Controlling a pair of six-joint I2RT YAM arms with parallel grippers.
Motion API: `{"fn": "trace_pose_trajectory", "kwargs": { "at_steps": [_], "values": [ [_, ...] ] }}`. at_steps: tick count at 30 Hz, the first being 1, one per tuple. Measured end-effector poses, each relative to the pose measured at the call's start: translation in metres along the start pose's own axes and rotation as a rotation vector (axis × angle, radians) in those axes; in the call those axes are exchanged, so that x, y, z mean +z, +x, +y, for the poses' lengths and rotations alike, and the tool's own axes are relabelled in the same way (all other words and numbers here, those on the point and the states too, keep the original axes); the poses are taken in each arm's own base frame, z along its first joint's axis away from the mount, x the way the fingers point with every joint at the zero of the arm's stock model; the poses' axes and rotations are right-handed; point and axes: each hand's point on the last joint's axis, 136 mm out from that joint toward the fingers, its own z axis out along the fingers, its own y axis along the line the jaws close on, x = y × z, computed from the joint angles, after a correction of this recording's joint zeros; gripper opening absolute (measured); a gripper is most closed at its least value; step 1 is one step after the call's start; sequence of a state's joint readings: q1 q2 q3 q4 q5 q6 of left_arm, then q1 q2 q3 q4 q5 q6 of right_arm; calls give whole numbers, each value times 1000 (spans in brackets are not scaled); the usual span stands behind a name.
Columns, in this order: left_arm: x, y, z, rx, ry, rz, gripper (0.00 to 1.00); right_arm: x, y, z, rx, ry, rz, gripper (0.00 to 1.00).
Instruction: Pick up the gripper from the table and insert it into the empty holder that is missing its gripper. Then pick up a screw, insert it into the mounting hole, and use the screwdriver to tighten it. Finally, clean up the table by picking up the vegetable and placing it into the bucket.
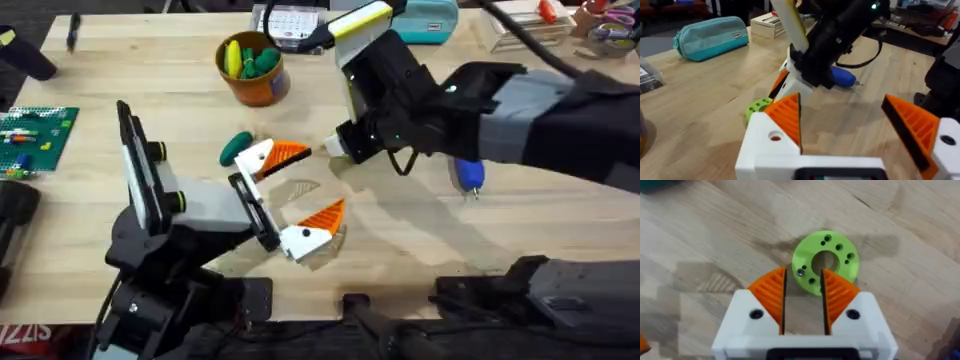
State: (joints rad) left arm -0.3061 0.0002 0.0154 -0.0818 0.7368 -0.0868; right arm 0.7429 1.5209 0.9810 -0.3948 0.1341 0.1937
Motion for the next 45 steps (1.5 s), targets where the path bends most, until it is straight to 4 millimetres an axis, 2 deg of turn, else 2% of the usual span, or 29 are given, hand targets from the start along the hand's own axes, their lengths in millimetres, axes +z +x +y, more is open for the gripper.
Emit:
{"fn": "trace_pose_trajectory", "kwargs": {
  "at_steps": [7, 15, 45],
  "values": [
    [0, 0, 0, 0, 0, 0, 986, 21, 16, 2, -23, 9, 71, 386],
    [0, 0, 0, 0, 0, 0, 986, 30, 27, 20, -71, -6, 104, 386],
    [0, 0, 0, 0, 0, 0, 986, 33, 10, 20, -64, 5, 34, 386]
  ]
}}
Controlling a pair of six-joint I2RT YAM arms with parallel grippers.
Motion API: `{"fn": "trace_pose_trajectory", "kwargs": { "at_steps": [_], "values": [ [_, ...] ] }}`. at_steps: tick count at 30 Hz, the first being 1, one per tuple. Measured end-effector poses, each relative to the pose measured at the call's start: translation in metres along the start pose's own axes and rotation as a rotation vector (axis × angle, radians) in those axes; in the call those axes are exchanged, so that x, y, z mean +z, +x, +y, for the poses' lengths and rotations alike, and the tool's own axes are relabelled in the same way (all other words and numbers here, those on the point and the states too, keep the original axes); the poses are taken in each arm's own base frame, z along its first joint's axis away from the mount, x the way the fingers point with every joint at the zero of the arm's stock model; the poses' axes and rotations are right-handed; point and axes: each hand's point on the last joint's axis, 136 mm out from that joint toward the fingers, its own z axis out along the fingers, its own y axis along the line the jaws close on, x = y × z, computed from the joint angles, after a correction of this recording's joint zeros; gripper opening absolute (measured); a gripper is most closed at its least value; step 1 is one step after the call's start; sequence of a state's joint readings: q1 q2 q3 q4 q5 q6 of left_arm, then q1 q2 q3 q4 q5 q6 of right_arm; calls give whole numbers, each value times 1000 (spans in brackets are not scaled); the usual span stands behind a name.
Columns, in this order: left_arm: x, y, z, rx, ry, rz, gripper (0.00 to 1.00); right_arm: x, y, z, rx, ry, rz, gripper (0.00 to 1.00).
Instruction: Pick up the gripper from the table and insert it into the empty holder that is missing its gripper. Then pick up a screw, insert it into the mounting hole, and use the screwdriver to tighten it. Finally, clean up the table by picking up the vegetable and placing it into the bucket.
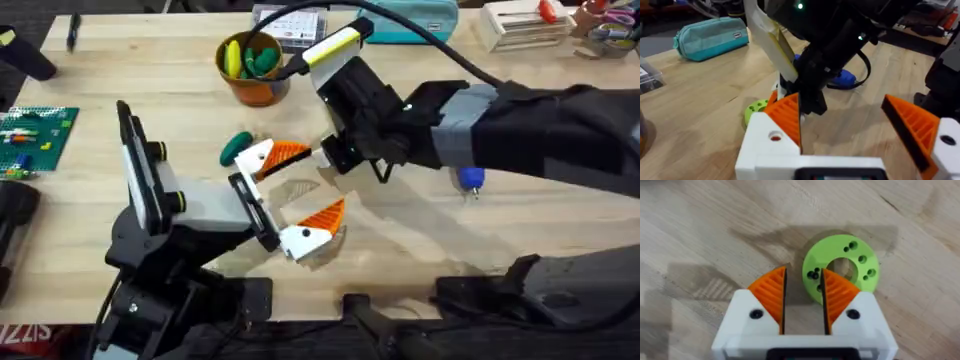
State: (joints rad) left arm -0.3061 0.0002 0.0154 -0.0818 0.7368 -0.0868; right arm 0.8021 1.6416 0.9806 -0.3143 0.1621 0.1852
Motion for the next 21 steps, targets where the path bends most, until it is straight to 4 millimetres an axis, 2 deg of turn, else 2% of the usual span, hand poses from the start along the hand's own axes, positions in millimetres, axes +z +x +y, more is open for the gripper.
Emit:
{"fn": "trace_pose_trajectory", "kwargs": {
  "at_steps": [5, 21],
  "values": [
    [0, 0, 0, 0, 0, 0, 986, 0, -5, 0, 3, 1, -22, 386],
    [0, 0, 0, 0, 0, 0, 988, 7, -1, -2, -3, 17, -2, 386]
  ]
}}
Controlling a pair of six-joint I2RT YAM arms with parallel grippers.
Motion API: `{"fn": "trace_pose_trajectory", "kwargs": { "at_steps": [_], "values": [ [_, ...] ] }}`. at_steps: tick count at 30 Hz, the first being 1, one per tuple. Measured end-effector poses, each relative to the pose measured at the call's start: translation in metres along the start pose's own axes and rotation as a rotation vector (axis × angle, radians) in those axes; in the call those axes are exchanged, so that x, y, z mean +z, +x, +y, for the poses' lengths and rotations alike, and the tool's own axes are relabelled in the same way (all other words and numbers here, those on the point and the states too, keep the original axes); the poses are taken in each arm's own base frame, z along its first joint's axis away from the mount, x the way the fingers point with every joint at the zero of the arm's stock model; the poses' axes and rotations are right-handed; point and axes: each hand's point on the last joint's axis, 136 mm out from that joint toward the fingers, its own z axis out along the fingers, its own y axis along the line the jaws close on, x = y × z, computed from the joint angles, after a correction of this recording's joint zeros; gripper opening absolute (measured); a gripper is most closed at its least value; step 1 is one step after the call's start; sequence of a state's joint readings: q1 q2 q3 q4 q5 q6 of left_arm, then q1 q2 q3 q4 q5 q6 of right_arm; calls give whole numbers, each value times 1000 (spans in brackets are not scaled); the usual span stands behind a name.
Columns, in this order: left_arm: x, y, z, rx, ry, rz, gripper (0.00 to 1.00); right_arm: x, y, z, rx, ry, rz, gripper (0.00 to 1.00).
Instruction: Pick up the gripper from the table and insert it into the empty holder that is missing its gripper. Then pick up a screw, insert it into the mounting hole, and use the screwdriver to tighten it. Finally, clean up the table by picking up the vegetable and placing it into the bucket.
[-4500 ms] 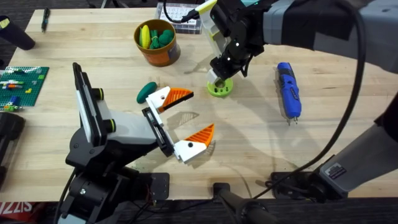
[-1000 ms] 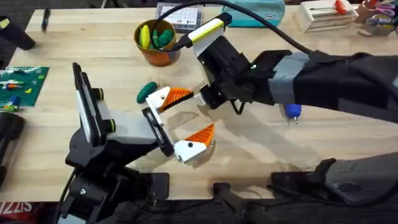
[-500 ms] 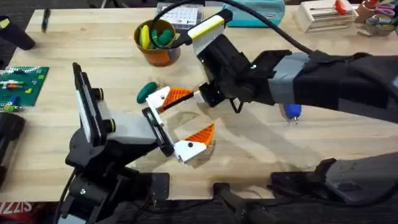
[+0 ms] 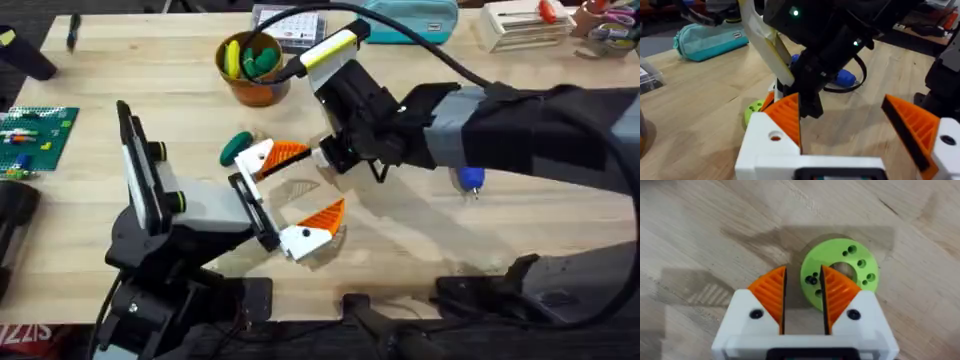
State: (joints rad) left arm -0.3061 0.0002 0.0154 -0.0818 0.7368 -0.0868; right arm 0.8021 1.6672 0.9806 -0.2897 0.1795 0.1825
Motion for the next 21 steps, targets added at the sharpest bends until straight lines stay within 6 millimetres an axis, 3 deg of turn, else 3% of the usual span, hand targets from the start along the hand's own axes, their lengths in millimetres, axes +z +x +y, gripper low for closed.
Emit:
{"fn": "trace_pose_trajectory", "kwargs": {
  "at_steps": [16, 21],
  "values": [
    [0, 0, 0, 0, 0, 0, 986, 0, 1, -1, -1, 9, 3, 356],
    [0, 0, 0, 0, 0, 0, 986, -1, 1, -3, -6, 17, 11, 249]
  ]
}}
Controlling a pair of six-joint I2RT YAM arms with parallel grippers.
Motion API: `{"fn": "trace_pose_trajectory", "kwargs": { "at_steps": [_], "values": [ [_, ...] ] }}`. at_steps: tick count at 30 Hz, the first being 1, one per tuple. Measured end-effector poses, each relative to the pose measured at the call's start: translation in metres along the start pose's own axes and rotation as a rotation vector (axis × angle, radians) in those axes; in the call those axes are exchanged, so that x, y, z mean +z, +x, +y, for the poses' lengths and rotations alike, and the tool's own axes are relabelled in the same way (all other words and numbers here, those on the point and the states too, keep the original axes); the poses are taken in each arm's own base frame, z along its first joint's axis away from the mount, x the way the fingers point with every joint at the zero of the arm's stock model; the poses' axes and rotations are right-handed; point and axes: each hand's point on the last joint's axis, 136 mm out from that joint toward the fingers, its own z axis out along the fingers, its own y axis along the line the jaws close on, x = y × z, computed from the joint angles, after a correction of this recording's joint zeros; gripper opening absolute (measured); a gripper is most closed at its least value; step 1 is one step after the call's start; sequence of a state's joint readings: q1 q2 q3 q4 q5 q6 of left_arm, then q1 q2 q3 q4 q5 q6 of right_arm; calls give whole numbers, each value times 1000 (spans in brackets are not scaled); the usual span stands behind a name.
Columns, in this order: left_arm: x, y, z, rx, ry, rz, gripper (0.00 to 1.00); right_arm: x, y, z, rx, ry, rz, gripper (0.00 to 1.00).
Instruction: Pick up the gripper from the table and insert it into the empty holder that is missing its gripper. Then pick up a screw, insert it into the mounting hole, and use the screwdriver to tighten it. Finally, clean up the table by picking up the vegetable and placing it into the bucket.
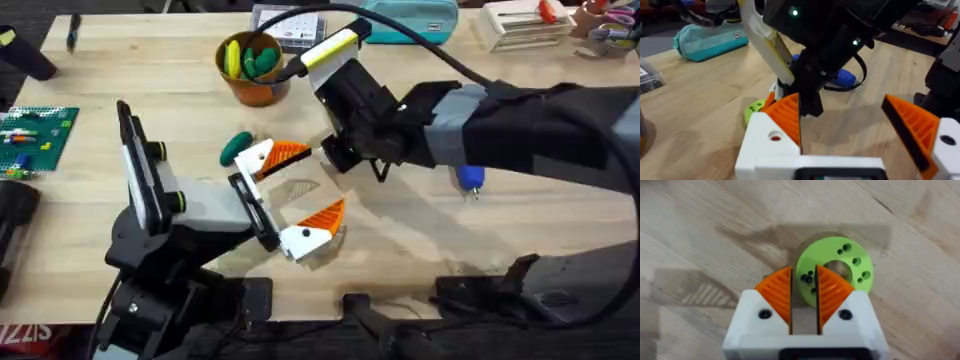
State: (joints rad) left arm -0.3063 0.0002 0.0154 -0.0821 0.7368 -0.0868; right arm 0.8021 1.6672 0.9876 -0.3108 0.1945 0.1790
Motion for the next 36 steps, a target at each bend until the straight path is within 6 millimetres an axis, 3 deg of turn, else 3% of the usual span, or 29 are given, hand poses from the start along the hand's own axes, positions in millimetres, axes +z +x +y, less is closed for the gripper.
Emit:
{"fn": "trace_pose_trajectory", "kwargs": {
  "at_steps": [21, 30, 36],
  "values": [
    [0, 0, 0, 0, 0, 0, 986, -2, 2, -1, -4, 4, 20, 146],
    [0, 0, 0, 0, 0, 0, 986, -3, 0, 0, -4, 2, 16, 16],
    [0, 0, 0, 0, 0, 0, 986, -3, 0, 0, -4, 2, 15, 10]
  ]
}}
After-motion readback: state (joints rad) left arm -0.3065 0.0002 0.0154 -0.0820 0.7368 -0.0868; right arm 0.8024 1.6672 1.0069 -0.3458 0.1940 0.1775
